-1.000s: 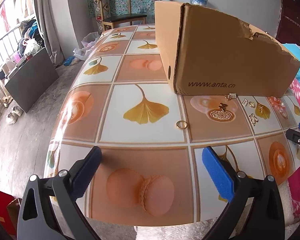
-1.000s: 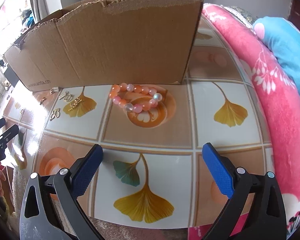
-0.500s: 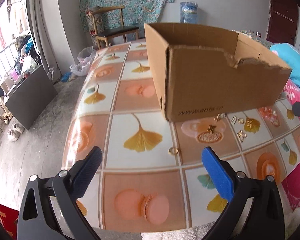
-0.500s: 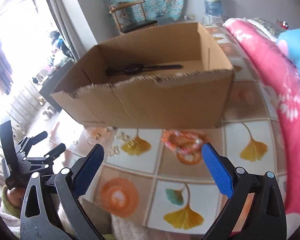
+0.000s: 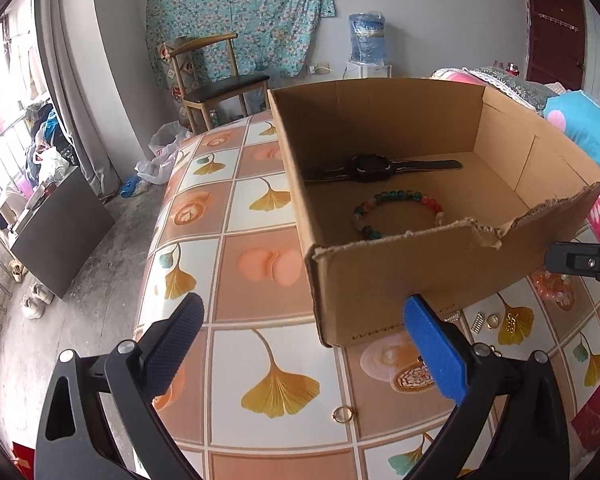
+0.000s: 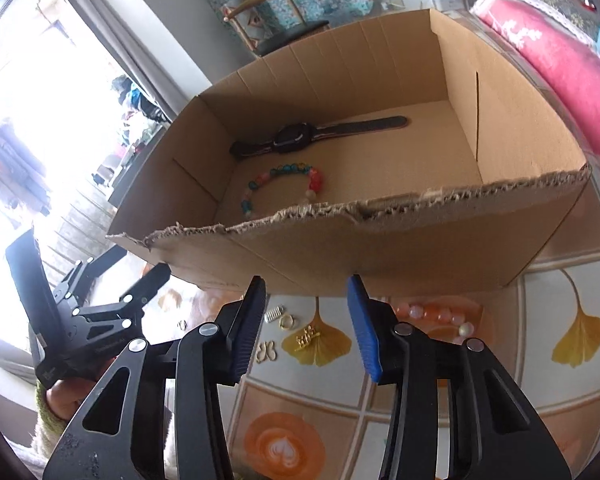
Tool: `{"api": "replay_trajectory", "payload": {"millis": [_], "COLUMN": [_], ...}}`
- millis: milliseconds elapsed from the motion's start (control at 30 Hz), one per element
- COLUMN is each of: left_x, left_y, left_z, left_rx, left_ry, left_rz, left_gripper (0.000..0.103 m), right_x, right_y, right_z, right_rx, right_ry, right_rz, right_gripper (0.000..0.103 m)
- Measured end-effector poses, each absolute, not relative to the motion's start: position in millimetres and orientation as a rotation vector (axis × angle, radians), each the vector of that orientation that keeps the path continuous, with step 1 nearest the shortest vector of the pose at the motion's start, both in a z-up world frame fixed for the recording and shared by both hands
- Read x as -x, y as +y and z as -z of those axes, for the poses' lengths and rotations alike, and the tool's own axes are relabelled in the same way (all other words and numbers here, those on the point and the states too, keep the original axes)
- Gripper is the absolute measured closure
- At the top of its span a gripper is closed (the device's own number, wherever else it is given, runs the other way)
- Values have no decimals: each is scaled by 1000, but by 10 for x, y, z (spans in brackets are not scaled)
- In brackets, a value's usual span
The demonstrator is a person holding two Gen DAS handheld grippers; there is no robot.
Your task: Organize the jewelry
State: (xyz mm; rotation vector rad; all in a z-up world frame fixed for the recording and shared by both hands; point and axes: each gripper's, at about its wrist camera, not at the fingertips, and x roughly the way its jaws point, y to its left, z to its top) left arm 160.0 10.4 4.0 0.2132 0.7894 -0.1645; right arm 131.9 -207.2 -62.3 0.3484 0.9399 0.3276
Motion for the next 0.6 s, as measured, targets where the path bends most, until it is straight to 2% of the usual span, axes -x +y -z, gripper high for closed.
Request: {"api": "replay_trajectory", "payload": {"millis": [400,600], "left_x": [-1678,-1201], "left_y": [178,173], "left_z": [-68,53], "left_rx": [-148,-176], "left_ry": [765,826], "left_rz": [205,291], "left_gripper": [4,4], "right_x": [-1302,-832], "right_y": [-2071,-1887], "right_z": [635,689], "right_rx": [-399,-242], "right_ry": [914,959], "right_rz": [-333,-373], "right_gripper": [61,49]}}
